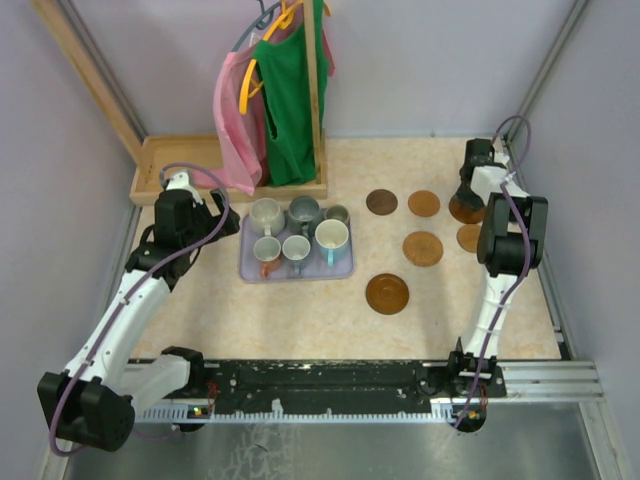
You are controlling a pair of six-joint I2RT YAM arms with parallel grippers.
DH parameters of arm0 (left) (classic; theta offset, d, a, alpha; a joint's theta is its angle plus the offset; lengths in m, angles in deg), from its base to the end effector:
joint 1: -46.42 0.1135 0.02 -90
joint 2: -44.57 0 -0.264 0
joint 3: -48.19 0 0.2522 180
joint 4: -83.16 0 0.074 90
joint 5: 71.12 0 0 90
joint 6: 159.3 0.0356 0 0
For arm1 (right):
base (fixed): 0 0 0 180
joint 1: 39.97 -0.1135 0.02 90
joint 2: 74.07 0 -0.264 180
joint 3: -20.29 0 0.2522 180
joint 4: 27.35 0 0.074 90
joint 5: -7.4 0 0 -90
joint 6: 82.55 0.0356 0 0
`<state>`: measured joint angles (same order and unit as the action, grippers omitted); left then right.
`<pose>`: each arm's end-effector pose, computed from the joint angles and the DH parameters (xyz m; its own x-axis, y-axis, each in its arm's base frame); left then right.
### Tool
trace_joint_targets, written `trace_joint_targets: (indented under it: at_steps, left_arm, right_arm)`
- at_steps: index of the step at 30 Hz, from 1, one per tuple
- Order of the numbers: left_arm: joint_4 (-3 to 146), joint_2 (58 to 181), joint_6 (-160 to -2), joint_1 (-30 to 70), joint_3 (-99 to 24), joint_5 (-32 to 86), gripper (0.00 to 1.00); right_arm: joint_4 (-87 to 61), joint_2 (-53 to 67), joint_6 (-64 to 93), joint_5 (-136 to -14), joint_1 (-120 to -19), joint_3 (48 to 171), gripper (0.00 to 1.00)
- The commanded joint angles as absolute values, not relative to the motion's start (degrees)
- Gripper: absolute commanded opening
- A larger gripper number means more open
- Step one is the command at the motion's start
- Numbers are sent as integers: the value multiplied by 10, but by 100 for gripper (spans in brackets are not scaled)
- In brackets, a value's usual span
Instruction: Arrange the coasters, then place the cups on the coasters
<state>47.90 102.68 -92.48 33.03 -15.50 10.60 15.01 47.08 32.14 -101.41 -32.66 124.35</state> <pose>0.2215 -0.0474 0.3081 -0.4851 -0.2849 -0.8267 -0.0908 0.9567 -0.2764 0.4472 -0.0689 0.1726 -0.6579 0.4830 -0.5778 0.6139 0.7883 -0.0400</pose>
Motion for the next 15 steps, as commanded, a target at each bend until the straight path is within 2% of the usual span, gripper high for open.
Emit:
trace_joint_targets:
  at_steps: [1, 15]
  left_arm:
    - [482, 1015, -925, 329, -158, 115, 100]
    - [476, 1018, -923, 329, -165, 108, 100]
  right_arm:
    - [164, 462, 320, -1028, -314, 1255, 37]
    - [170, 514, 312, -1034, -307, 1322, 37]
